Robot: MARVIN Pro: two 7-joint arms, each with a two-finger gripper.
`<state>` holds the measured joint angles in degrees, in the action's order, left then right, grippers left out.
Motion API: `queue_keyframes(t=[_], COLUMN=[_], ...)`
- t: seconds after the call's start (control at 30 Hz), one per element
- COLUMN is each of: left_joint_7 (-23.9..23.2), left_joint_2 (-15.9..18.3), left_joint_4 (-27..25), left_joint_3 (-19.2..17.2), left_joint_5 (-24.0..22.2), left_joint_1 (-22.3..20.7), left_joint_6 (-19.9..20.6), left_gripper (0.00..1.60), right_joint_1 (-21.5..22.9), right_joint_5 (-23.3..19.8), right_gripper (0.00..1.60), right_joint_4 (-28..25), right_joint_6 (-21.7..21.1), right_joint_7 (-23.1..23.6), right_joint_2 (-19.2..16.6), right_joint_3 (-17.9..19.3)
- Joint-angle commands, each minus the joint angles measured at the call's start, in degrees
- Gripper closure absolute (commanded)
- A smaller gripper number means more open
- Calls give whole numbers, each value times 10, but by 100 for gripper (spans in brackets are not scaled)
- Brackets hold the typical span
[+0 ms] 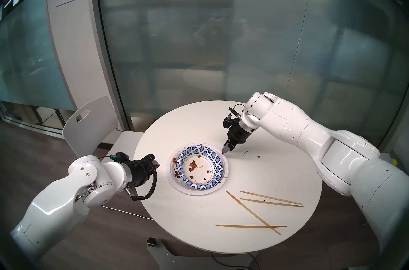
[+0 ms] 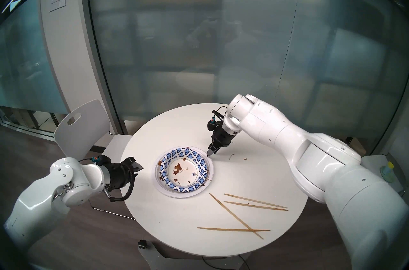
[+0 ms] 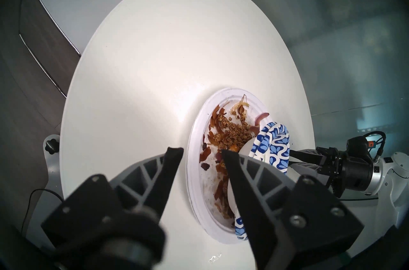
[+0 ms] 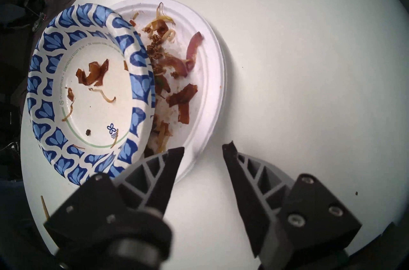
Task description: Stack the plates into one stack
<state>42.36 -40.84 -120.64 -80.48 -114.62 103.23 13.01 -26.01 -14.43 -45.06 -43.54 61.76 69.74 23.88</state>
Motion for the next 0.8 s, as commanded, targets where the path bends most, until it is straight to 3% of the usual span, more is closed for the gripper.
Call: queue_keyframes(t=[0.0,0.2,0.57,0.77], left_joint_7=[0,3,2,-8], left_joint_2=[-1,-5,-2,15], left_joint_4=[-9,-17,-53,-71], left_joint_3=[-4,-4,-12,-9], left_joint_5=[-1,-4,-44,-23], left_joint_1=[-17,-30,-22,-9], left_joint_6=[1,4,25,40], left_gripper=[51,50,48,48], right_joint_1=[11,1,-34,-54], right_joint_5=[-22,-46,-104,-137], right_gripper=[55,60,55,56], right_joint_4=[-59,-116,-206,-266], right_joint_6=[-23,-51,-84,-96], right_joint_7=[56,33,-12,-26], right_joint_2=[-42,-88,-157,-189], right_joint_3=[8,13,12,16])
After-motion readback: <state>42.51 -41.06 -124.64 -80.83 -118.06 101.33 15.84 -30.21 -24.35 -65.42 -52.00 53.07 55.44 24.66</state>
